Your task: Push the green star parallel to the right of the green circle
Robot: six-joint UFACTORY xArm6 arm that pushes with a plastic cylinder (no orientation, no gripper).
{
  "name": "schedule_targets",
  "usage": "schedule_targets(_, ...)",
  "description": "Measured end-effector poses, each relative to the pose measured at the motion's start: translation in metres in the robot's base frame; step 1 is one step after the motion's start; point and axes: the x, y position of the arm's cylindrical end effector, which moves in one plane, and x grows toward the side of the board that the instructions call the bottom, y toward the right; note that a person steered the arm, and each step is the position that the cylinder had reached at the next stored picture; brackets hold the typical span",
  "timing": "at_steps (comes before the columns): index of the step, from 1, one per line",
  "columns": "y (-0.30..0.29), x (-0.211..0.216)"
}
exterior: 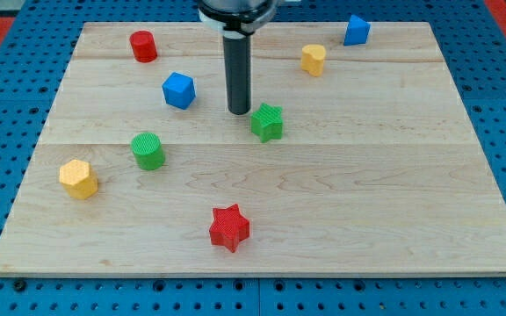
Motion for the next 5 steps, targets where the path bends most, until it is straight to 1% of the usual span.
schedule_targets(1,0.033,0.017)
schedule_targets(2,0.094,0.035)
schedule_targets(3,0.096,0.079)
schedule_targets(4,0.092,0.061)
schedule_targets(5,0.129,0.040)
